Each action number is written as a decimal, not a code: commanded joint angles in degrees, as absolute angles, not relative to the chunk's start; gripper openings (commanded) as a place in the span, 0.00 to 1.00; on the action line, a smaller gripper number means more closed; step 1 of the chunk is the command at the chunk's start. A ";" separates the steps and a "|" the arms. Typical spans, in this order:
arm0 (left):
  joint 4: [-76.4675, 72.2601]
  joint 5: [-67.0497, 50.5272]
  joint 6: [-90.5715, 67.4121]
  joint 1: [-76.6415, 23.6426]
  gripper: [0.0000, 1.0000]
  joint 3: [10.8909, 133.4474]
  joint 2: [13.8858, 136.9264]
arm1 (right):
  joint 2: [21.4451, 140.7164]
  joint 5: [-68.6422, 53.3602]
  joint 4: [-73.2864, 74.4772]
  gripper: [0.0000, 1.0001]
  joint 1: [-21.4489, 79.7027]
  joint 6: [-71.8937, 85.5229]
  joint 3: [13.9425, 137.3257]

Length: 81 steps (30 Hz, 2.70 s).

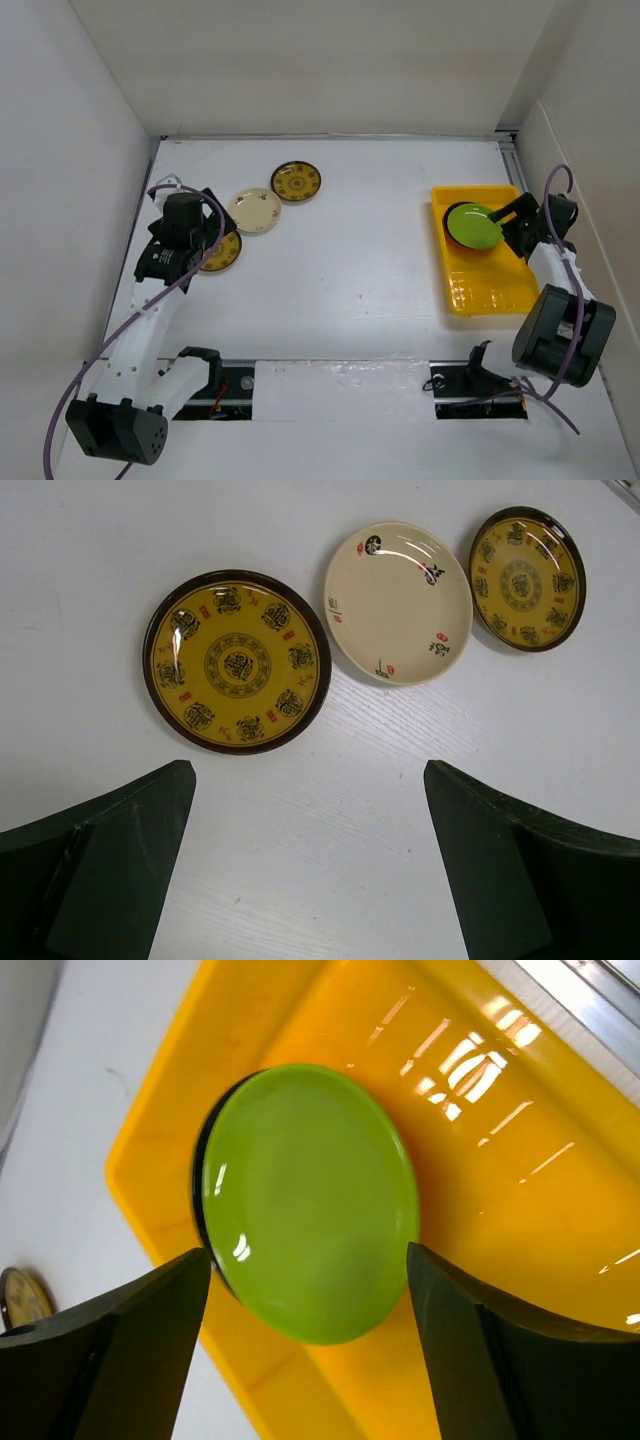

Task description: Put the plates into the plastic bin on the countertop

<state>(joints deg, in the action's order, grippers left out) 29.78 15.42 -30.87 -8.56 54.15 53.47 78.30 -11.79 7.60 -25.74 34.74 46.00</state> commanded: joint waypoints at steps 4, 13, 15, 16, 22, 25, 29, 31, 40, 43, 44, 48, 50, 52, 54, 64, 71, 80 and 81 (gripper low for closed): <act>28.48 16.00 -30.67 -8.53 1.00 55.46 53.44 | 61.80 -4.93 8.26 1.00 -13.83 34.37 48.77; 29.62 19.25 -32.25 -8.53 1.00 55.99 56.60 | 72.57 -4.04 -1.66 1.00 28.45 34.80 55.43; 30.15 20.74 -32.78 -8.53 1.00 56.60 57.13 | 82.41 -0.81 -1.67 1.00 33.02 36.82 59.74; 30.15 20.74 -32.78 -8.53 1.00 56.60 57.13 | 86.01 -0.27 -2.45 1.00 36.09 37.61 64.38; 30.15 21.80 -32.78 -8.53 1.00 56.07 56.60 | 110.98 -2.11 -5.54 0.92 38.67 44.38 80.84; 30.15 21.27 -32.78 -8.53 1.00 56.07 56.60 | 116.62 -1.50 -6.15 0.88 35.87 48.85 84.02; 29.53 19.25 -32.08 -8.53 1.00 56.07 57.13 | 122.51 -3.51 -10.63 0.84 32.26 52.47 86.21; 29.53 18.73 -31.55 -8.53 1.00 56.07 57.13 | 126.80 -5.00 -10.63 0.83 31.20 53.87 90.25; 29.01 19.34 -32.08 -8.53 1.00 55.55 54.49 | 139.56 -8.35 -1.09 0.66 27.51 55.81 106.59; 29.00 19.34 -32.08 -8.53 1.00 55.55 53.96 | 145.53 -10.80 3.50 0.53 26.99 55.81 116.51; 29.00 18.81 -32.08 -8.53 1.00 55.55 53.96 | 146.85 -10.81 6.91 0.50 26.98 55.81 121.15; 29.00 18.81 -32.08 -8.53 1.00 55.55 53.96 | 149.58 -10.28 9.84 0.29 26.98 55.81 124.09; 29.00 18.29 -32.08 -8.53 1.00 55.55 53.96 | 149.59 -10.28 10.37 0.17 26.98 55.81 124.10; 29.00 18.28 -31.56 -8.53 1.00 55.55 53.96 | 149.59 -9.76 10.90 0.00 26.46 56.95 123.49; 29.00 17.75 -31.55 -8.53 1.00 55.55 53.96 | 147.14 -7.93 9.42 0.00 26.46 56.95 121.74; 28.48 16.44 -30.50 -8.53 1.00 55.55 53.35 | 110.86 -3.69 -2.90 0.00 20.22 53.88 88.54; 27.95 13.63 -29.97 -8.53 1.00 55.55 52.29 | 83.52 -3.86 -2.29 0.00 4.24 48.60 57.42; 27.42 12.57 -29.44 -8.53 1.00 55.55 52.29 | 68.03 -11.06 -1.41 0.00 -23.81 41.50 38.41; 27.42 12.57 -29.44 -8.53 1.00 55.55 52.29 | 68.03 -11.68 -1.41 0.00 -24.51 41.48 38.41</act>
<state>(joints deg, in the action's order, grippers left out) 28.93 13.26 -30.44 -8.56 54.15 53.36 70.28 -6.48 2.52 -23.27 44.93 37.10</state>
